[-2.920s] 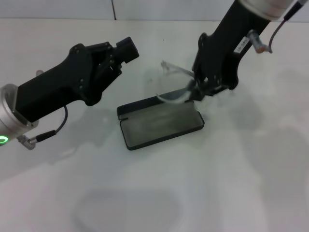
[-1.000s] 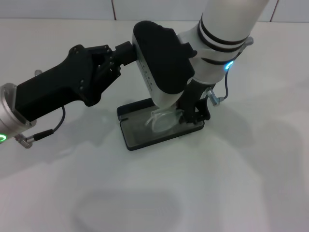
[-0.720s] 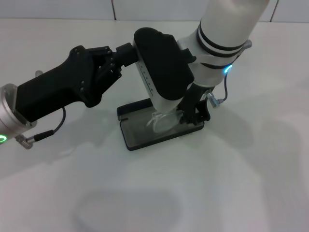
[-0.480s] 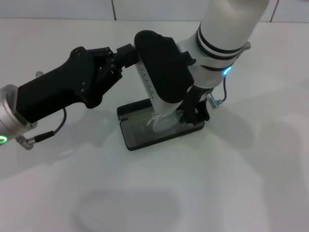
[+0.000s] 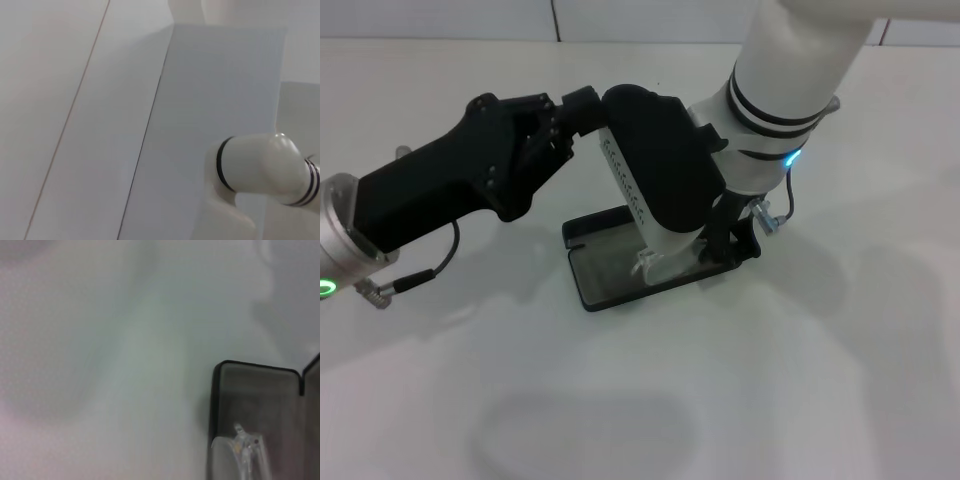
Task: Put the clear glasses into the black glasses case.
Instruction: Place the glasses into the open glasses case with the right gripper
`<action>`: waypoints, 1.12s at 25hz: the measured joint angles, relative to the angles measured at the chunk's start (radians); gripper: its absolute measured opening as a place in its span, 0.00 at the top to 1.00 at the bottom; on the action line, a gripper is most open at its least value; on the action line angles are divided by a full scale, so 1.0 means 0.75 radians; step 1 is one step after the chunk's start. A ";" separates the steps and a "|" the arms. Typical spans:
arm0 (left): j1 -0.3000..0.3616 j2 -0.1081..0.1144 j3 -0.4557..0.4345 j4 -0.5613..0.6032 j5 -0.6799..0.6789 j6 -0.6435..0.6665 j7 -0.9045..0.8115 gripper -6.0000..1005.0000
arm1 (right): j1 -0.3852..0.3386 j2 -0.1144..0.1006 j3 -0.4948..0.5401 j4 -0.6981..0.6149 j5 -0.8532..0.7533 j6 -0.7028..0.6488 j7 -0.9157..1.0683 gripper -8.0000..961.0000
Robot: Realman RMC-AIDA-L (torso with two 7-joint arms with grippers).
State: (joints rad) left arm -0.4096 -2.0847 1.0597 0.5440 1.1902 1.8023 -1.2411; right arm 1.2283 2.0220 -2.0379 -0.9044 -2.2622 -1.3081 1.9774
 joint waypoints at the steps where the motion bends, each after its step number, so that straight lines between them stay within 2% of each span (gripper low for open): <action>1: 0.000 -0.001 0.000 0.001 -0.007 0.000 0.000 0.94 | 0.000 0.006 -0.002 0.000 0.000 0.000 -0.003 0.88; 2: -0.007 -0.016 0.005 0.009 -0.018 -0.010 0.001 0.94 | 0.006 0.034 -0.014 -0.041 0.090 0.005 -0.010 0.88; 16: -0.001 -0.002 -0.003 0.011 -0.018 -0.004 -0.001 0.94 | 0.004 0.018 0.024 -0.076 0.116 -0.047 0.004 0.88; 21: 0.041 0.006 -0.009 0.147 0.009 0.076 -0.017 0.94 | 0.002 0.012 0.103 -0.088 0.100 -0.100 0.008 0.88; 24: 0.077 0.004 -0.026 0.247 0.035 0.055 -0.064 0.93 | -0.039 0.010 0.123 -0.104 0.052 -0.083 0.010 0.88; 28: 0.108 0.023 -0.083 0.274 0.036 0.029 -0.079 0.94 | -0.126 0.010 0.194 -0.180 -0.027 -0.090 -0.012 0.88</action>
State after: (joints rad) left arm -0.3287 -2.0673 0.9974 0.7495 1.2175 1.8241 -1.3001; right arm 1.1334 2.0293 -1.8923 -1.0396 -2.2826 -1.3753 1.9686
